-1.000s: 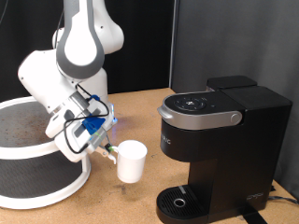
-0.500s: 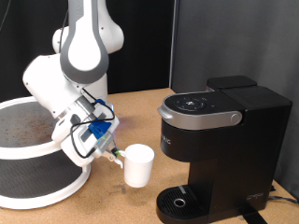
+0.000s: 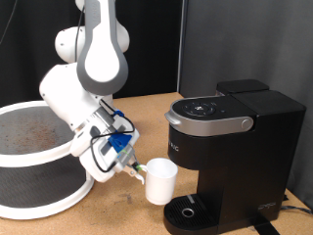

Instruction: Make a cup of coffee with the keurig machine

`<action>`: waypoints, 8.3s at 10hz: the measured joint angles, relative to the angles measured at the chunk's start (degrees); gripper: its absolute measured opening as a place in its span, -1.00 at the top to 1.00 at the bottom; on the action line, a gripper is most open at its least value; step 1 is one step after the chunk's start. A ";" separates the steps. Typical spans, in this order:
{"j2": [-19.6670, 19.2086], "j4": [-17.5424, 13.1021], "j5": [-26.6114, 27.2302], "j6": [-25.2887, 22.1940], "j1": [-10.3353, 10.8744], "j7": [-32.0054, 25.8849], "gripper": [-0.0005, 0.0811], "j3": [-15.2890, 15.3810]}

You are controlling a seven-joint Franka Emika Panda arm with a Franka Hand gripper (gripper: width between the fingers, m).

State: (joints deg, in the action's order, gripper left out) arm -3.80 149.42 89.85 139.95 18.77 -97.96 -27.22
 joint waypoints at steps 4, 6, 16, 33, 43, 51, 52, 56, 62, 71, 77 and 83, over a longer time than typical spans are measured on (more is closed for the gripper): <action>-4.62 -2.83 9.12 0.66 1.30 -5.05 0.82 4.06; -6.26 -3.75 12.58 0.76 1.81 -6.58 0.82 5.87; -11.57 -5.16 22.84 1.48 2.56 -14.65 0.74 8.86; 10.33 4.40 -15.91 -13.47 -4.10 10.91 -0.99 2.47; 25.89 5.86 -18.49 -21.05 -6.79 3.97 -0.99 0.19; 37.53 0.52 -31.61 -24.04 -7.41 29.73 -0.99 7.28; 38.69 -0.17 -30.25 -25.21 -7.39 33.44 -0.99 7.42; 41.65 -0.71 -29.68 -27.03 -7.39 41.80 -0.99 7.97; 37.08 -8.75 -43.77 -22.23 -6.52 38.04 -0.99 14.78; 26.79 -18.65 -59.06 -21.14 -6.53 41.26 -0.99 20.12; 14.35 -29.53 -62.38 -24.83 -6.50 45.81 -0.99 21.47; 10.80 -28.46 -65.83 -20.22 -6.50 41.91 -0.99 22.15</action>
State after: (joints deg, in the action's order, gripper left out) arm 6.99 120.96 24.02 119.72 12.27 -56.05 -5.07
